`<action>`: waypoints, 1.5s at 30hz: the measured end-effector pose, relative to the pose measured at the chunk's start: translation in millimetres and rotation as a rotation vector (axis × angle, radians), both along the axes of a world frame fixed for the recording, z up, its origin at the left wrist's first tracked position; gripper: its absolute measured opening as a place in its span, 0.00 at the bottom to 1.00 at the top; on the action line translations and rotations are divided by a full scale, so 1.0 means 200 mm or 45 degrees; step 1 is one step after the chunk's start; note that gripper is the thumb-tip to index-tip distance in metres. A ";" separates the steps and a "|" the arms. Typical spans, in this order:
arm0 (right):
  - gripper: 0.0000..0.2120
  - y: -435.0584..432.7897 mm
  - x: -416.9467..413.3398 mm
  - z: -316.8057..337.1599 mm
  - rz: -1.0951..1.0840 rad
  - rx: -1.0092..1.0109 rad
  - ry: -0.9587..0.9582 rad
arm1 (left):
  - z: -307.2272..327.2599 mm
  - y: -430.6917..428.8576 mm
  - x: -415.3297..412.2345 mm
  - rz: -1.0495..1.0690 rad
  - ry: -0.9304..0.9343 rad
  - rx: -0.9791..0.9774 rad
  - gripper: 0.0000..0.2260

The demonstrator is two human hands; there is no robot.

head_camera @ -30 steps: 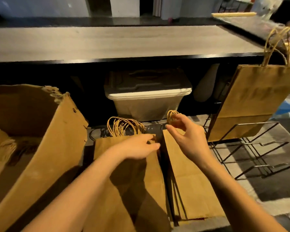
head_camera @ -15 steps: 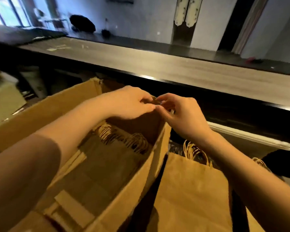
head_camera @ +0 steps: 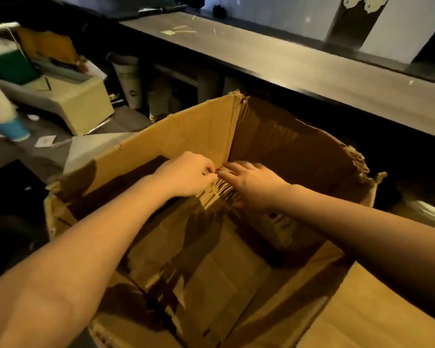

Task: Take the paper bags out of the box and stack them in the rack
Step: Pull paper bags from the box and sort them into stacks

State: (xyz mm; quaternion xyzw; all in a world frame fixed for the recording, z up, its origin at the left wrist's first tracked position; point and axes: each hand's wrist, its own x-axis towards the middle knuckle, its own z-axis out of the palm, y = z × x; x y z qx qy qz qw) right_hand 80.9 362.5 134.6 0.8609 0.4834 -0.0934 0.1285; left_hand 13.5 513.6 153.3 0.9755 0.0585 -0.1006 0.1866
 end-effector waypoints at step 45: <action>0.04 -0.10 0.05 0.04 0.017 0.230 0.641 | -0.14 -0.09 -0.05 -0.417 0.458 -0.261 0.22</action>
